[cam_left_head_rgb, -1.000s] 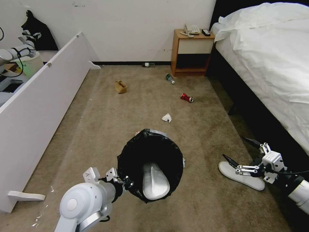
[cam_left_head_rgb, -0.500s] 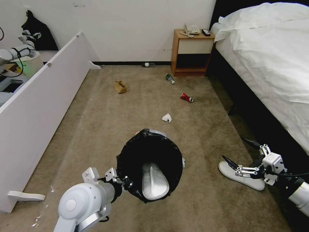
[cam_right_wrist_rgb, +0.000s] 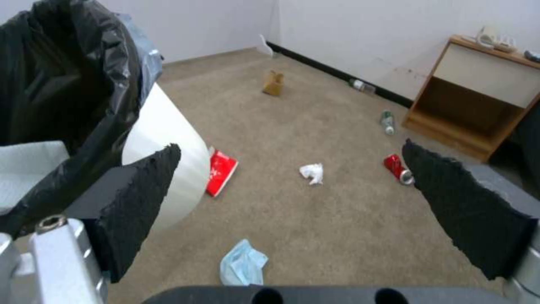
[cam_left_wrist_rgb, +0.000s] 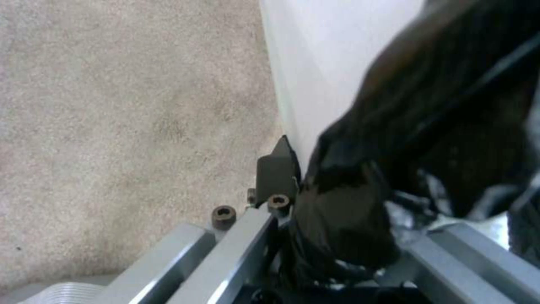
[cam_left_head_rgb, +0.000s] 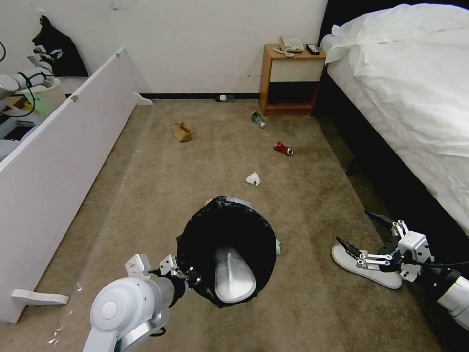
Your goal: Pick up the trash bin and place the garbage on the floor into it.
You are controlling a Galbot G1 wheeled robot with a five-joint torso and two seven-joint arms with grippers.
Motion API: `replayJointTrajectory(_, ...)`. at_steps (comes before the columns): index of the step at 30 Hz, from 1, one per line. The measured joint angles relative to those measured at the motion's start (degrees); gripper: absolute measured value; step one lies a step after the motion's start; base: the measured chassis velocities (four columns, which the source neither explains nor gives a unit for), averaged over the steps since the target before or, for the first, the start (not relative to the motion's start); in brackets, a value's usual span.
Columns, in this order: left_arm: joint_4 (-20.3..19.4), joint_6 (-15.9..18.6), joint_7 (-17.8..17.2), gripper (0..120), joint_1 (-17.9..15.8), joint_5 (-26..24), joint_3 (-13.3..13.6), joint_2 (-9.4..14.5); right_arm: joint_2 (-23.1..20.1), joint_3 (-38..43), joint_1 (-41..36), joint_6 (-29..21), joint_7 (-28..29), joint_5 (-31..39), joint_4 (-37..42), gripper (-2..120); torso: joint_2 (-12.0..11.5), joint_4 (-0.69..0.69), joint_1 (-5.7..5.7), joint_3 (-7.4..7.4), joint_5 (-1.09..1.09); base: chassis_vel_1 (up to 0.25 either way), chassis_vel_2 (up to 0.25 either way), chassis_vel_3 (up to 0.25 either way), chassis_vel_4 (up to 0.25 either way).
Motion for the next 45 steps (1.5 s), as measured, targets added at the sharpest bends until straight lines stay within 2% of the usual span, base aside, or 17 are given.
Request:
replayJointTrajectory(29, 0.6, 0.0, 1.3, 0, 0.2, 1.7, -0.1, 0.0, 0.1, -0.1, -0.1, 1.2, -0.1, 0.3, 0.2, 100, 0.0, 0.0, 0.0, 0.0, 0.0, -0.013, -0.016, 0.017, 0.012)
replayJointTrajectory(38, 0.9, 0.0, 1.9, 0, 0.4, 2.6, 0.0, -0.3, 0.2, 0.1, 0.3, 0.7, -4.1, 1.8, -0.7, 100, 0.0, 0.0, 0.0, 0.0, 0.0, 0.0, 0.0, 0.0, 0.0)
replayJointTrajectory(45, 0.8, 0.0, 1.9, 0, 0.4, 2.7, 0.0, -0.4, 0.2, 0.2, 0.3, 0.5, -4.2, 2.2, -0.7, 100, 0.0, -0.01, -0.01, -0.01, 0.0, -0.045, 0.036, 0.04, -0.04)
